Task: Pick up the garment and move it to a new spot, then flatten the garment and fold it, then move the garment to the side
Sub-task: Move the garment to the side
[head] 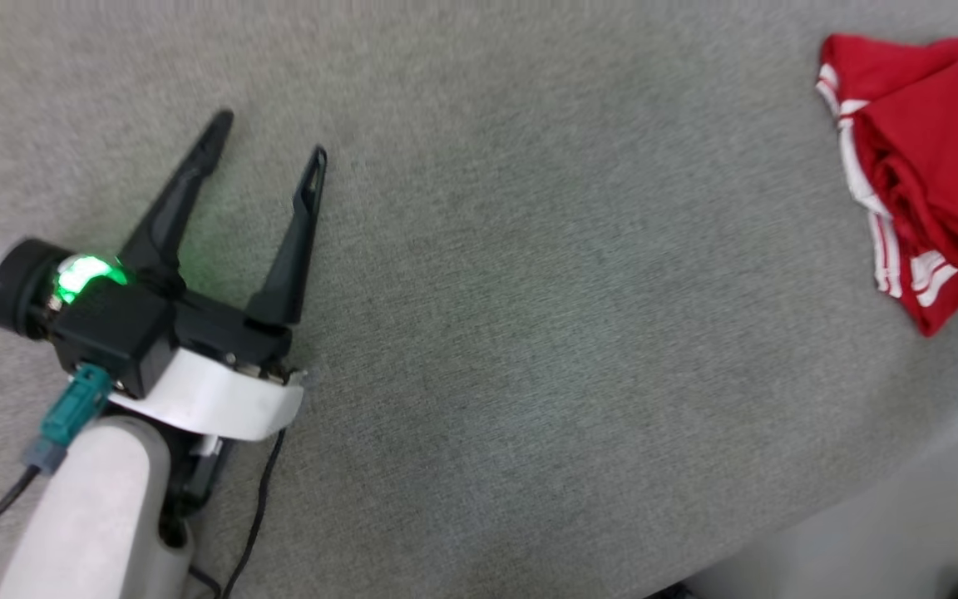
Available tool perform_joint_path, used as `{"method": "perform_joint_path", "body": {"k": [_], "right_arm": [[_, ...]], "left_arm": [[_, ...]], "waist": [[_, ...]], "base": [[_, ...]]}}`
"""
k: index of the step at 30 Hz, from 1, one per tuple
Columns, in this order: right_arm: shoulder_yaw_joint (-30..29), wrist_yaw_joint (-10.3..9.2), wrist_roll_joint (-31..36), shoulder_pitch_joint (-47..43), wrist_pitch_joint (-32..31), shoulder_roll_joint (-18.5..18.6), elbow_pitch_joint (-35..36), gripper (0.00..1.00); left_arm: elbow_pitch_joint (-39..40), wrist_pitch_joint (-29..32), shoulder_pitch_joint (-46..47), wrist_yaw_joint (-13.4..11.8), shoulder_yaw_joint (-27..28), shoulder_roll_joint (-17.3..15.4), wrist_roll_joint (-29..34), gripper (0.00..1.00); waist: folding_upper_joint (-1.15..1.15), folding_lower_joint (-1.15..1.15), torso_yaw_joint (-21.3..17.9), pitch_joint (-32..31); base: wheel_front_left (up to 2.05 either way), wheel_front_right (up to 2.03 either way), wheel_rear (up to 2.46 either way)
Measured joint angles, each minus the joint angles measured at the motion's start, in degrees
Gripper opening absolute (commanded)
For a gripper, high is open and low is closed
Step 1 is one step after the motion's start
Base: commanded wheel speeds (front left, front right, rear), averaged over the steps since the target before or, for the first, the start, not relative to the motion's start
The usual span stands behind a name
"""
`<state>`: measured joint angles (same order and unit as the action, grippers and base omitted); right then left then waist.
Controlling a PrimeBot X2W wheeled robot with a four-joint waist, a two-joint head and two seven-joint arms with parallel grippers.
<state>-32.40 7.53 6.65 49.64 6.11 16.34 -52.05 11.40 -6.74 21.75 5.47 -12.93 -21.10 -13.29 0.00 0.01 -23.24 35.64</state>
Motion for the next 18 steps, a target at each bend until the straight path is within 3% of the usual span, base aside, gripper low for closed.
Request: {"method": "perform_joint_path", "body": {"k": [9, 18], "right_arm": [[6.3, 0.00, -3.2, -8.0, 3.7, -0.3, 3.9, 1.00], [14.1, -0.01, -8.8, -20.9, 2.9, -4.4, 16.4, 1.00]], "left_arm": [[-5.6, -4.4, -5.3, -2.5, -0.1, 3.9, -2.6, 1.00], [-10.2, -6.7, -10.6, -4.5, 0.7, 7.3, -5.4, 1.00]], "waist": [[0.00, -0.01, 1.3, -9.5], [0.00, -0.02, 5.0, -18.7]], "base": [[0.00, 0.00, 0.00], [0.00, 0.00, 0.00]]}}
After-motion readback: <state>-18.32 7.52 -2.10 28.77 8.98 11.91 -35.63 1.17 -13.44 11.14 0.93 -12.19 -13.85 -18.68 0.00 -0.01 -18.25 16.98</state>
